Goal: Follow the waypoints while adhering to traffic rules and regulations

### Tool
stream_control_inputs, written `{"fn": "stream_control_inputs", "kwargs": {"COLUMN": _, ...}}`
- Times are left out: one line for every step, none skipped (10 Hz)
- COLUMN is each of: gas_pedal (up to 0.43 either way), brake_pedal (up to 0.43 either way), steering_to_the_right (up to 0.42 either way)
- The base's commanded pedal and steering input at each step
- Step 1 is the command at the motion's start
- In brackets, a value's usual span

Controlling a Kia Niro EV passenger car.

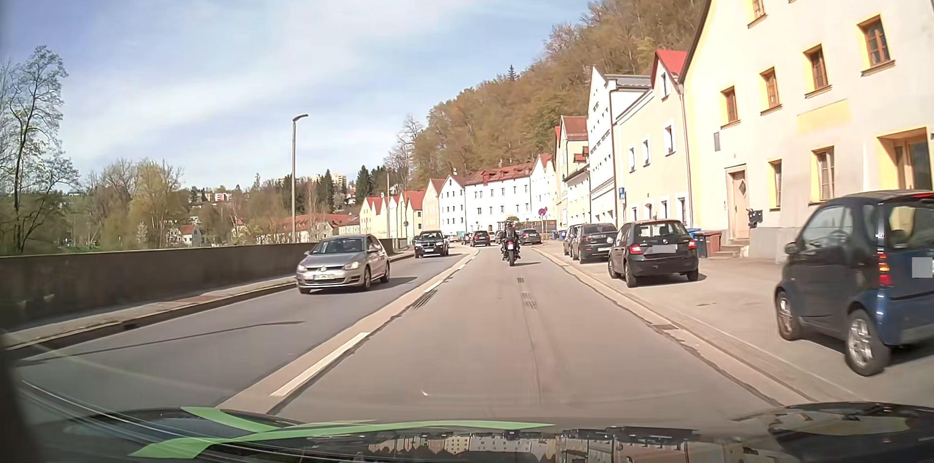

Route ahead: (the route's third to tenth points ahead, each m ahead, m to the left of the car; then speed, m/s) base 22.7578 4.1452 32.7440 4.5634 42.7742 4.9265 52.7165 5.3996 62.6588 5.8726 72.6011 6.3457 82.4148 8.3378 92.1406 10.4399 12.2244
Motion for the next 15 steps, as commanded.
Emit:
{"fn": "stream_control_inputs", "kwargs": {"gas_pedal": 0.118, "brake_pedal": 0.000, "steering_to_the_right": -0.001}}
{"fn": "stream_control_inputs", "kwargs": {"gas_pedal": 0.118, "brake_pedal": 0.000, "steering_to_the_right": -0.001}}
{"fn": "stream_control_inputs", "kwargs": {"gas_pedal": 0.118, "brake_pedal": 0.000, "steering_to_the_right": -0.001}}
{"fn": "stream_control_inputs", "kwargs": {"gas_pedal": 0.118, "brake_pedal": 0.000, "steering_to_the_right": -0.001}}
{"fn": "stream_control_inputs", "kwargs": {"gas_pedal": 0.130, "brake_pedal": 0.000, "steering_to_the_right": -0.001}}
{"fn": "stream_control_inputs", "kwargs": {"gas_pedal": 0.130, "brake_pedal": 0.000, "steering_to_the_right": -0.001}}
{"fn": "stream_control_inputs", "kwargs": {"gas_pedal": 0.138, "brake_pedal": 0.000, "steering_to_the_right": -0.001}}
{"fn": "stream_control_inputs", "kwargs": {"gas_pedal": 0.138, "brake_pedal": 0.000, "steering_to_the_right": -0.001}}
{"fn": "stream_control_inputs", "kwargs": {"gas_pedal": 0.138, "brake_pedal": 0.000, "steering_to_the_right": -0.001}}
{"fn": "stream_control_inputs", "kwargs": {"gas_pedal": 0.138, "brake_pedal": 0.000, "steering_to_the_right": -0.001}}
{"fn": "stream_control_inputs", "kwargs": {"gas_pedal": 0.138, "brake_pedal": 0.000, "steering_to_the_right": -0.001}}
{"fn": "stream_control_inputs", "kwargs": {"gas_pedal": 0.138, "brake_pedal": 0.000, "steering_to_the_right": -0.001}}
{"fn": "stream_control_inputs", "kwargs": {"gas_pedal": 0.138, "brake_pedal": 0.000, "steering_to_the_right": -0.001}}
{"fn": "stream_control_inputs", "kwargs": {"gas_pedal": 0.138, "brake_pedal": 0.000, "steering_to_the_right": -0.002}}
{"fn": "stream_control_inputs", "kwargs": {"gas_pedal": 0.138, "brake_pedal": 0.000, "steering_to_the_right": -0.002}}
